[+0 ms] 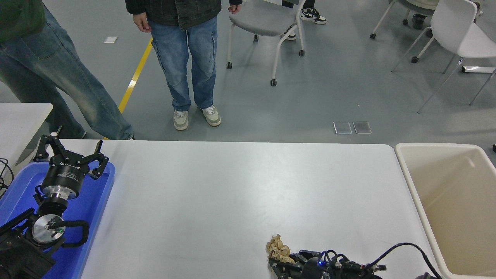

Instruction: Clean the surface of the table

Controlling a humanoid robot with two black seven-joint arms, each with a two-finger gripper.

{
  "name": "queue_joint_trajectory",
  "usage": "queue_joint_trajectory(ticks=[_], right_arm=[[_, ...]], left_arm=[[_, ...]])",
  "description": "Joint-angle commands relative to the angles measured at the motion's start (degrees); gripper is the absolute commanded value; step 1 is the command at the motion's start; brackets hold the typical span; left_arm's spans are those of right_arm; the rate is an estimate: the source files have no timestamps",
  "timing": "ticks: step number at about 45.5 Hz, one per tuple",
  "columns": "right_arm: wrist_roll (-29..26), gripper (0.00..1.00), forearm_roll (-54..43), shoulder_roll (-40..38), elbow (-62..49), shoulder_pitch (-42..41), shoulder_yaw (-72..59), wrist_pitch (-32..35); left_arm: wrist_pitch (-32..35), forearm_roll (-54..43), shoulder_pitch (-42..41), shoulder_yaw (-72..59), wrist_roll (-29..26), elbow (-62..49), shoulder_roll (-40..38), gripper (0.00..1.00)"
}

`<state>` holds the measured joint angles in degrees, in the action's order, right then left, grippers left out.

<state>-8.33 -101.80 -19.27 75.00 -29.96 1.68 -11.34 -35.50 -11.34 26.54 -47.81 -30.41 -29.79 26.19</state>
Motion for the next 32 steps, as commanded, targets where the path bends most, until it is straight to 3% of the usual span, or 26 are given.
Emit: queue_joint_trajectory(ticks=[1, 15, 20, 32], right_arm=[[2.2, 0.00, 9.0, -4.8, 6.1, -5.1, 0.4, 3.2], [2.9, 0.00, 21.5, -15.9, 14.1, -13.5, 2.5, 10.6], [6.7, 0.00, 22.4, -19.2, 15.9, -17.0, 2.5, 12.6], [7.6, 0.00, 27.0, -25.3, 19.2, -18.6, 5.3, 15.7]], left_arm=[[0.0, 0.0, 0.0, 0.0, 0.0, 0.0, 0.0, 1.00], [0.0, 0.0, 0.0, 0.0, 0.0, 0.0, 0.0, 1.00], [0.0, 0.0, 0.0, 0.0, 0.0, 0.0, 0.0, 1.00], [0.0, 0.0, 0.0, 0.0, 0.0, 0.0, 0.0, 1.00]])
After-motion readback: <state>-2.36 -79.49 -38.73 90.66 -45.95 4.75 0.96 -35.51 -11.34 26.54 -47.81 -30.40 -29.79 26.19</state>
